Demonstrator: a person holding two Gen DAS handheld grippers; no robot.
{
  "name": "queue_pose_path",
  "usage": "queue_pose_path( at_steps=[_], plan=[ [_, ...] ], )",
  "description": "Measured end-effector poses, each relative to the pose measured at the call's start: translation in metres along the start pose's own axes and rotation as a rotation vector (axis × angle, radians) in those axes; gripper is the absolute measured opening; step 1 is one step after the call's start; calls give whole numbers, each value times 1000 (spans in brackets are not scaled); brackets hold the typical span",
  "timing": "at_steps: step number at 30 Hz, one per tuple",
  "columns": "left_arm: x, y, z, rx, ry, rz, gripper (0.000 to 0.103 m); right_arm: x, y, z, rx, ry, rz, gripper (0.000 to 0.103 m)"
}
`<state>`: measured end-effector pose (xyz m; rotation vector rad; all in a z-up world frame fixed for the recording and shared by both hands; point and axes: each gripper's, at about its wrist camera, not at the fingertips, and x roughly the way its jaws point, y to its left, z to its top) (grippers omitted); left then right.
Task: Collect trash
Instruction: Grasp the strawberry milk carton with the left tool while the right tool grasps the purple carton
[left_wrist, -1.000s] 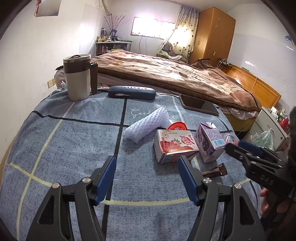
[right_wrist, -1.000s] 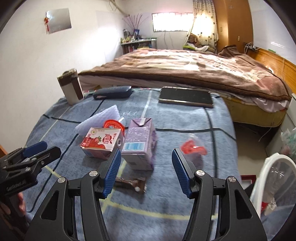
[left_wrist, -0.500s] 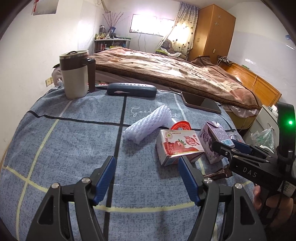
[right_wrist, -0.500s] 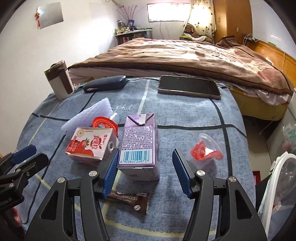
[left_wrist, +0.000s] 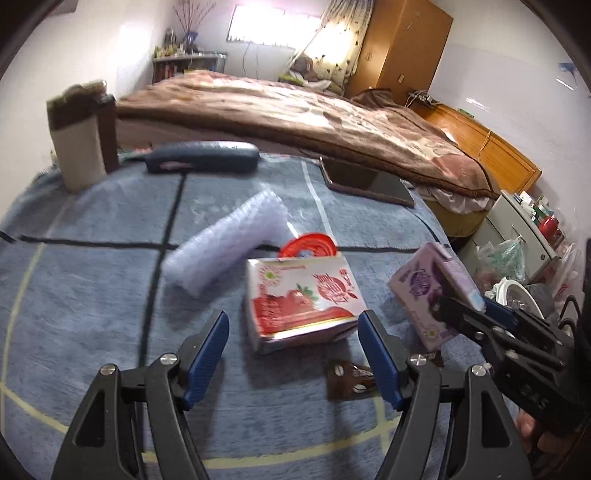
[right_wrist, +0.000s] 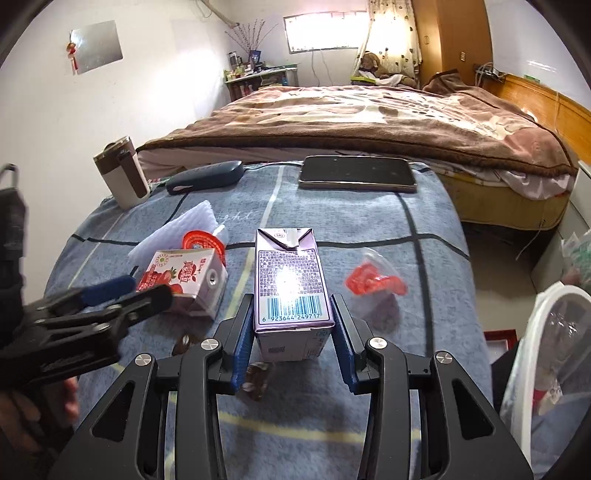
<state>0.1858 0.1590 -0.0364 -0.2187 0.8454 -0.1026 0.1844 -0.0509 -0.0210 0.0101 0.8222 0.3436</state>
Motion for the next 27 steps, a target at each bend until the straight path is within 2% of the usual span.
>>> queue_pose_path(
  at_steps=[5, 10, 14, 18, 21, 27],
  plan=[
    [-2, -14, -6, 29, 3, -73, 74, -10, -17, -3, 33, -22, -23, 42],
    [-6, -30, -12, 63, 20, -108, 74, -18, -29, -7, 62, -38, -38, 42],
    [-15, -47, -17, 145, 28, -173, 74, -20, -32, -10, 58, -41, -41, 42],
    [-31, -50, -11, 207, -59, -115, 74, -19, -34, -11, 56, -36, -38, 42],
    [-27, -51, 0, 248, -87, -29, 77, -19, -35, -12, 55, -37, -41, 42],
    [3, -52, 8, 304, -15, -18, 77, -19, -37, -13, 65, -38, -33, 42]
  ],
)
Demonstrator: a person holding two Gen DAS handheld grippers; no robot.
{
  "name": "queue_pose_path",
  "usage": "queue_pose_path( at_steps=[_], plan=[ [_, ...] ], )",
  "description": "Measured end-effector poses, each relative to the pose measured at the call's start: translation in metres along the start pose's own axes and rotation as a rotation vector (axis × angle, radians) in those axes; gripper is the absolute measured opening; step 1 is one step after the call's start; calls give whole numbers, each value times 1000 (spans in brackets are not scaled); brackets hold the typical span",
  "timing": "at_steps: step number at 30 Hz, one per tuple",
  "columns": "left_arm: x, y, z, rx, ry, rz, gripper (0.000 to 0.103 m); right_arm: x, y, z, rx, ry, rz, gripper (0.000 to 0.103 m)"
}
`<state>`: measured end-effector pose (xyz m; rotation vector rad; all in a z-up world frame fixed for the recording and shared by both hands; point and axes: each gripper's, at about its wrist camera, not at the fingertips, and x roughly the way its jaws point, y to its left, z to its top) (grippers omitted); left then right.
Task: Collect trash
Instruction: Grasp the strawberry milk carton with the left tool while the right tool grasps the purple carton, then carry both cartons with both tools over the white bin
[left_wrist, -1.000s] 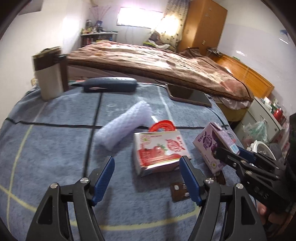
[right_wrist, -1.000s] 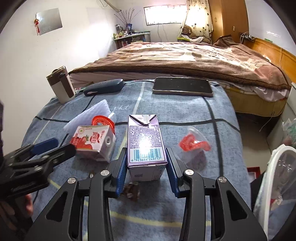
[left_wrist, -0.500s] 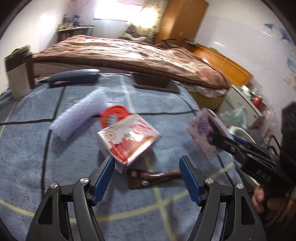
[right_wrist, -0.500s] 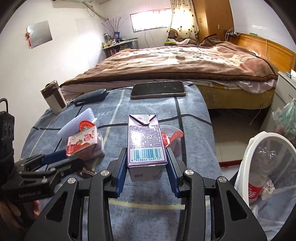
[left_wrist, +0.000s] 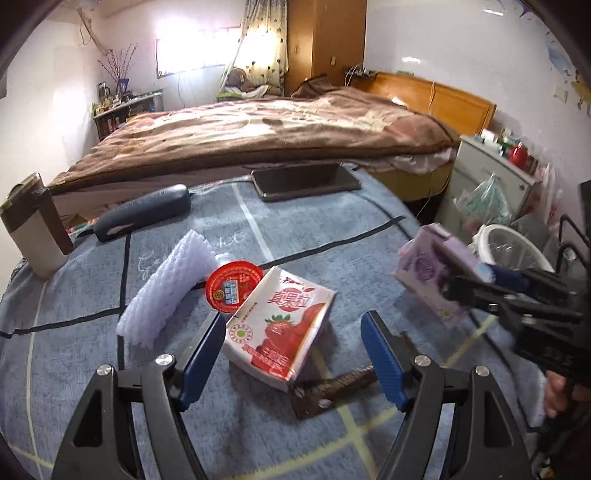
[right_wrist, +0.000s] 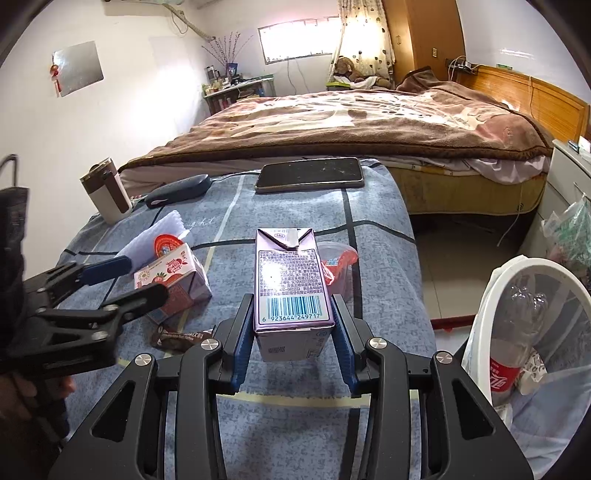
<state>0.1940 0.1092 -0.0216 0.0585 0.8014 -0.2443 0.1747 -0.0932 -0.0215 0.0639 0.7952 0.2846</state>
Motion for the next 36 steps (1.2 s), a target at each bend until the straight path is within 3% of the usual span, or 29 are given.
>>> queue_pose_path(
  at_steps=[6, 12, 26, 28, 29, 36],
  plan=[
    [11, -4, 2, 22, 5, 25, 77, 3, -2, -1, -2, 6, 6, 42],
    [16, 9, 5, -18, 9, 66, 77, 3, -2, -1, -1, -1, 13, 42],
    [31, 8, -3, -34, 64, 24, 75, -1, -6, -3, 7, -7, 18, 42],
    [29, 9, -4, -40, 65, 36, 75, -1, -6, -3, 7, -7, 17, 42],
    [28, 8, -4, -38, 64, 41, 70, -1, -6, -3, 7, -6, 19, 42],
    [16, 5, -6, -40, 54, 68, 69, -4, -2, -4, -2, -11, 22, 42]
  ],
)
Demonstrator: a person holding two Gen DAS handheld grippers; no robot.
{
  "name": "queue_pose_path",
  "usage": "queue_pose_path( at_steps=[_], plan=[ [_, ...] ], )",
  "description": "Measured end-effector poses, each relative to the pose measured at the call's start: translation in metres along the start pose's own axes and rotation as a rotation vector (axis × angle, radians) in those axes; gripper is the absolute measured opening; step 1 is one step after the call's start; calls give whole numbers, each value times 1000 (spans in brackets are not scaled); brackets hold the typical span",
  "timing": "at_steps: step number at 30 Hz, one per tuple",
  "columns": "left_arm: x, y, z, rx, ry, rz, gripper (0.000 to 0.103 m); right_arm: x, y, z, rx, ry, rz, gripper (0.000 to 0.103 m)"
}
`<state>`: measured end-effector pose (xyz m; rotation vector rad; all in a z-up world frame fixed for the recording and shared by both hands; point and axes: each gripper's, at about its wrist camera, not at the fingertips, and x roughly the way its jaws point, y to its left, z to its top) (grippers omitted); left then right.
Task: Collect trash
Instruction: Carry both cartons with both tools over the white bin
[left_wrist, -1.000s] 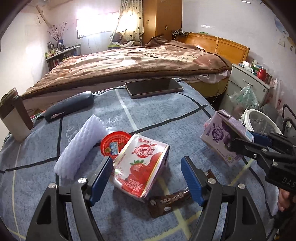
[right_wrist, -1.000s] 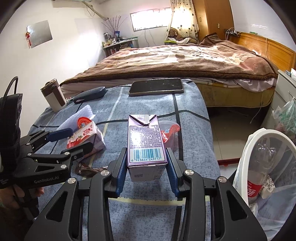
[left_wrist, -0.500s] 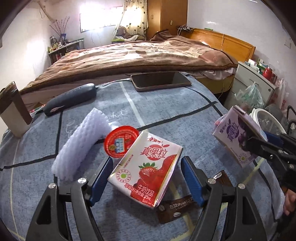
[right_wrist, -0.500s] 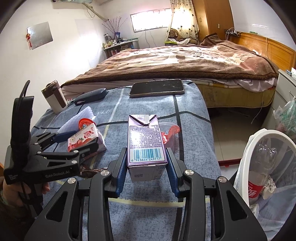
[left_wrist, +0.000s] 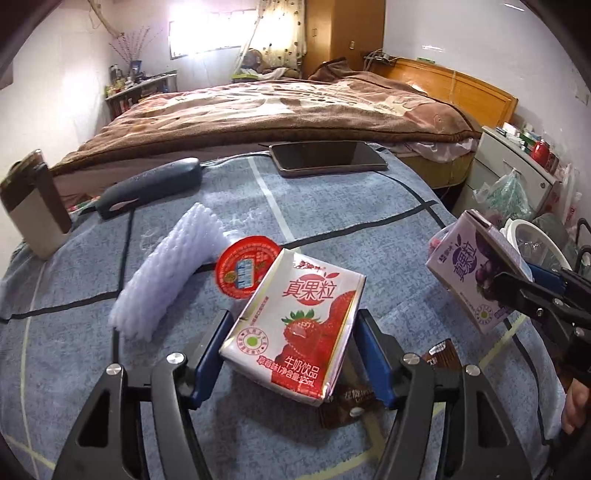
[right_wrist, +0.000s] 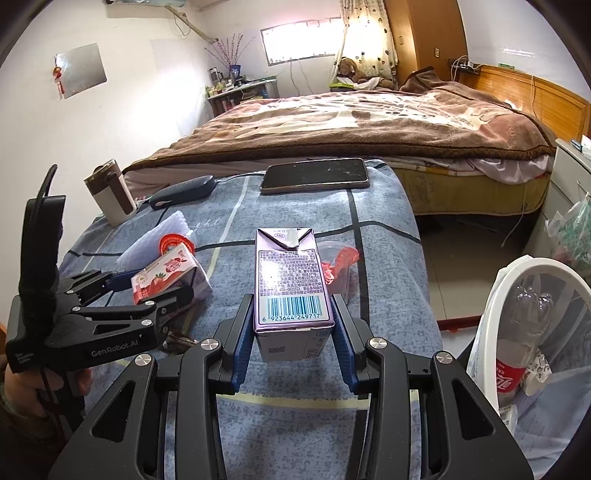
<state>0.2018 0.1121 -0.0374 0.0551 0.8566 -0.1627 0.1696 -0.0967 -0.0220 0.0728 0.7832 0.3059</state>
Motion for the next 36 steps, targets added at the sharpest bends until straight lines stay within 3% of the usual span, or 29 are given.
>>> queue_pose_path(
  at_steps=[17, 36],
  plan=[
    [-58, -12, -17, -61, -76, 14, 69, -31, 5, -3, -13, -50, 8, 42],
    [-109, -55, -20, -68, -165, -20, 69, -82, -11, -10, 2, -142, -32, 42]
  ],
)
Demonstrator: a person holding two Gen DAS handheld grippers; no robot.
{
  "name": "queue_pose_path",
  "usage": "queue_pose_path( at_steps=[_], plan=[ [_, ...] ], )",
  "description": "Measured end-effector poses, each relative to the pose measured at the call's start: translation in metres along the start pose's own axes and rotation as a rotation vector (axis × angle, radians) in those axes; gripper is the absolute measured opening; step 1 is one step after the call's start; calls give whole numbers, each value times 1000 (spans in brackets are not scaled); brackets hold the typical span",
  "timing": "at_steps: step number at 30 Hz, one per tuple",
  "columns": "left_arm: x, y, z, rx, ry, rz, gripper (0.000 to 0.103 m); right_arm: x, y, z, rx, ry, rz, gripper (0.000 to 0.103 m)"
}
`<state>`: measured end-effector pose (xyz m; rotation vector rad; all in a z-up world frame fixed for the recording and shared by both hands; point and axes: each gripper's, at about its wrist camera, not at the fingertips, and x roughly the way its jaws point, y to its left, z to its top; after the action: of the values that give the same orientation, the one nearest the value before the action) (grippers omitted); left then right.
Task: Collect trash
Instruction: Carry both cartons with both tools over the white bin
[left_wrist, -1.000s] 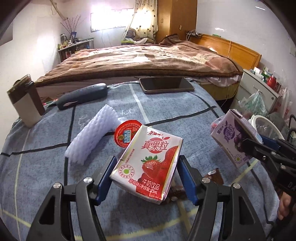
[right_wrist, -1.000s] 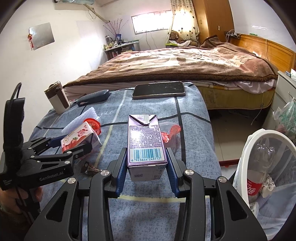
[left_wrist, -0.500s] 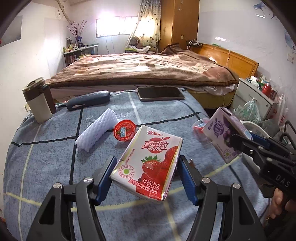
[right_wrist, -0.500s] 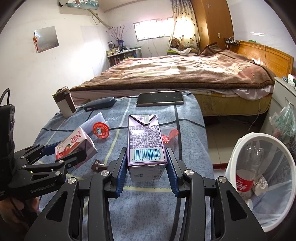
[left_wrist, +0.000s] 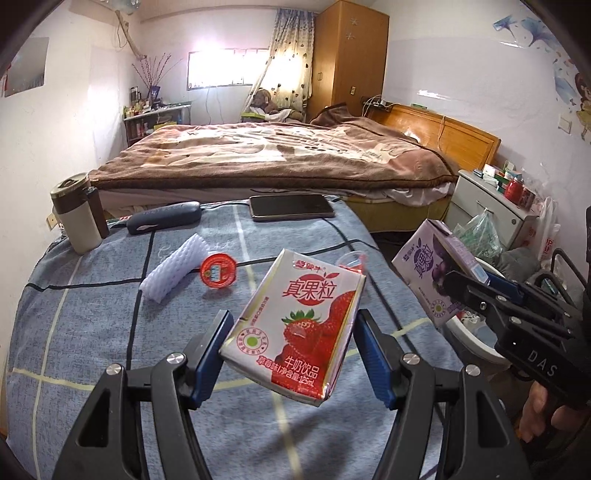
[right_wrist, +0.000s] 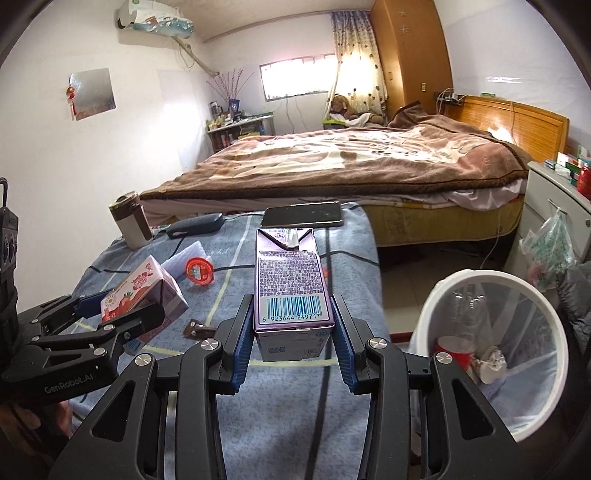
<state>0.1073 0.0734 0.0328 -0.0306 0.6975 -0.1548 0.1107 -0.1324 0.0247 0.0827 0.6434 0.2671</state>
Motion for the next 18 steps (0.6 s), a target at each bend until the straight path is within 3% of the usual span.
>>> queue_pose_path(
  at_steps=[18],
  plan=[
    [6, -89, 7, 88, -32, -80, 69, -37, -66, -9, 85, -49, -152, 42]
  ],
)
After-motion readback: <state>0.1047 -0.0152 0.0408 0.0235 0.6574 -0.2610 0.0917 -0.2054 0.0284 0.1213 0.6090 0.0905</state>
